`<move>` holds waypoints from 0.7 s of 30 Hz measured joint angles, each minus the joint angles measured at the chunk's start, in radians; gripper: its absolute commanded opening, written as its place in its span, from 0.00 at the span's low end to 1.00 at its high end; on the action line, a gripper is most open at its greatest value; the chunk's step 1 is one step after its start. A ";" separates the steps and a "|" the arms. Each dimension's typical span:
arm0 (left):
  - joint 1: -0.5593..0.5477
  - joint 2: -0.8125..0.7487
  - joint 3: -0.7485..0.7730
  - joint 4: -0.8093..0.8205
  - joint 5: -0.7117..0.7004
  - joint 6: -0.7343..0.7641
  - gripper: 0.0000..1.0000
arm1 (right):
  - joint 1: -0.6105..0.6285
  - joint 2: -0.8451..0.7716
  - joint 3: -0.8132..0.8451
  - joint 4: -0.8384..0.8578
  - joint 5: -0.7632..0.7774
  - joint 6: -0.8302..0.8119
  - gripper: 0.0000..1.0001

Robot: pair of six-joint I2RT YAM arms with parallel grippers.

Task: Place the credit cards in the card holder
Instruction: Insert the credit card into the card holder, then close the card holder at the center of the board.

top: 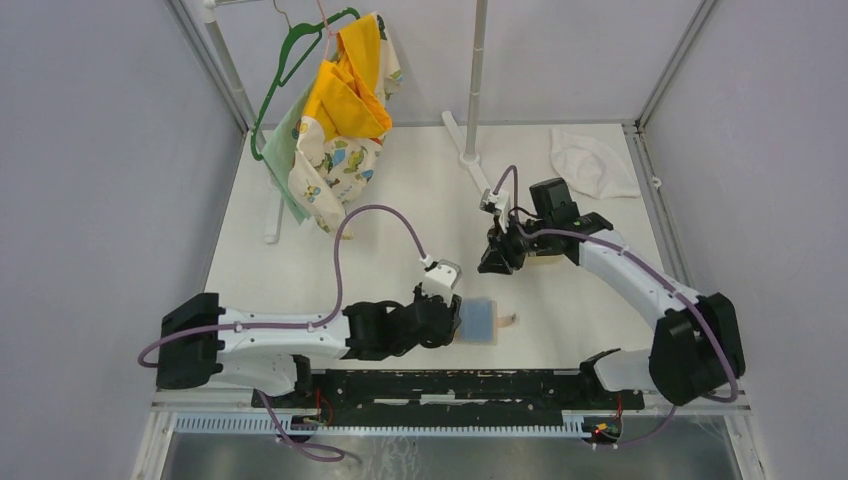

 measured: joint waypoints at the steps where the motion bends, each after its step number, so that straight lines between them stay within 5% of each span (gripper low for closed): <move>1: 0.000 -0.031 -0.034 0.020 0.003 0.017 0.52 | 0.000 -0.039 -0.009 0.015 0.002 -0.021 0.39; 11: 0.021 -0.343 -0.291 0.246 0.043 0.084 0.96 | 0.000 -0.360 -0.120 0.151 0.039 -0.340 0.73; 14: 0.027 -0.407 -0.331 0.295 0.043 0.082 0.99 | 0.000 -0.389 -0.160 0.167 -0.021 -0.429 0.98; 21: 0.132 -0.552 -0.454 0.399 0.100 0.055 1.00 | -0.002 -0.386 -0.289 0.161 -0.142 -0.587 0.98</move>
